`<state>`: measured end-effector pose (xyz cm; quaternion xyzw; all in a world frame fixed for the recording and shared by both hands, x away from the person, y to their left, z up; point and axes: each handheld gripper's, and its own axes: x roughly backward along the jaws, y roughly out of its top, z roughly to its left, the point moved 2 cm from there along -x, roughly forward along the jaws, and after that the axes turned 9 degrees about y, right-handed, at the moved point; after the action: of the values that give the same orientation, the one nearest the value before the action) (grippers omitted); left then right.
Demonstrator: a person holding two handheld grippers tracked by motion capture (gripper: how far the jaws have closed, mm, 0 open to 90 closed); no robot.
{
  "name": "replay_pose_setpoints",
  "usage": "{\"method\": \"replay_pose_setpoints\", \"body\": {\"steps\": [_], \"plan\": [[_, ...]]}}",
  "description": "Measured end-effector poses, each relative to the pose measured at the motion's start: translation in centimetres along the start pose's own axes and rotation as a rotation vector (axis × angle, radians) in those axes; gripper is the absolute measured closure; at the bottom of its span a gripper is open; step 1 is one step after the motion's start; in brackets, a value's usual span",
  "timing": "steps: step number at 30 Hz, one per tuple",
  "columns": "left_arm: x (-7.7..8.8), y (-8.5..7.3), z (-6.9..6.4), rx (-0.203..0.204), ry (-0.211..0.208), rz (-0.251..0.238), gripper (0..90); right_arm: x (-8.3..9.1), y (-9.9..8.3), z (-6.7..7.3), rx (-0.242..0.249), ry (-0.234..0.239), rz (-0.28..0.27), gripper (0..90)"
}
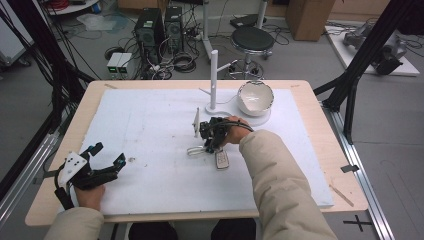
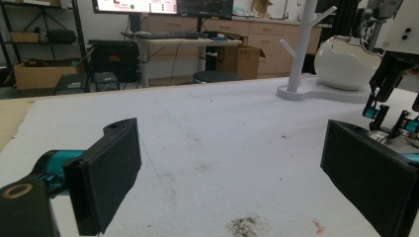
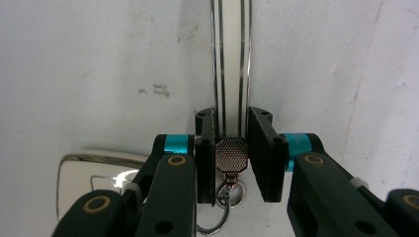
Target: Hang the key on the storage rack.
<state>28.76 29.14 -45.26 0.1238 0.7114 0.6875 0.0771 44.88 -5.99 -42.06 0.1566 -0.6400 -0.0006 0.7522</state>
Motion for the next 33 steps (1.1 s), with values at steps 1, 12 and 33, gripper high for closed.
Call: {"method": "replay_pose_setpoints", "body": {"steps": [1, 12, 33], "plan": [[0.0, 0.0, 0.0, 0.001, 0.0, 0.0, 8.9, 0.1, 0.0, 0.0, -0.015, 0.003, -0.012, 74.3], [0.0, 0.0, 0.0, 0.005, 0.001, 0.004, 9.0, 2.7, -0.9, 0.1, -0.119, 0.0, -0.174, 74.5], [0.0, 0.0, 0.0, -0.003, 0.001, 0.005, 9.0, 7.0, -4.2, 0.2, -0.294, -0.137, -0.547, 74.5]]}}
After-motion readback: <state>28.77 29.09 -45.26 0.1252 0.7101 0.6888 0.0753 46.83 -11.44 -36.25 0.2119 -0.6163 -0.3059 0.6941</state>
